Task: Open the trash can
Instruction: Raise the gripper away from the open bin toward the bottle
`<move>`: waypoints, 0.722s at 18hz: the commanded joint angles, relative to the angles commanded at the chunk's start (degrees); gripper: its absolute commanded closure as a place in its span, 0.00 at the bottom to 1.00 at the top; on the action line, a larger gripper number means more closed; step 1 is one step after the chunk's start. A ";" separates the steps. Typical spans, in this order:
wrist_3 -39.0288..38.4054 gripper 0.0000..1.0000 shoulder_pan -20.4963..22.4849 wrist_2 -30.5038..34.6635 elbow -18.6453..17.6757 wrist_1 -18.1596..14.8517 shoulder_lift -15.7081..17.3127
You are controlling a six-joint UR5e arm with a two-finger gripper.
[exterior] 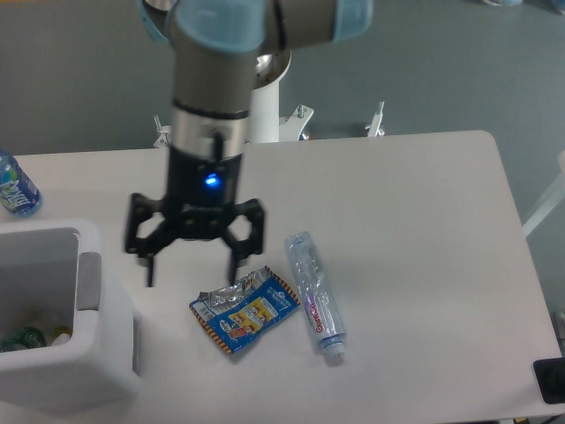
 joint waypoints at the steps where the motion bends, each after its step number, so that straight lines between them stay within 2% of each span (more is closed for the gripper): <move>1: 3.25 0.00 0.70 3.86 -0.26 -0.44 0.09; 3: 10.19 0.00 1.58 9.76 -0.27 -0.70 0.18; 5: 17.57 0.00 2.46 12.58 -0.53 -1.49 0.18; 7: 26.00 0.00 3.52 15.31 -1.06 -4.99 0.26; 10: 41.99 0.00 5.44 19.62 -1.06 -12.63 1.41; 11: 47.00 0.00 6.15 19.98 -1.06 -14.22 1.41; 13: 52.92 0.00 8.08 20.07 -1.32 -15.29 2.46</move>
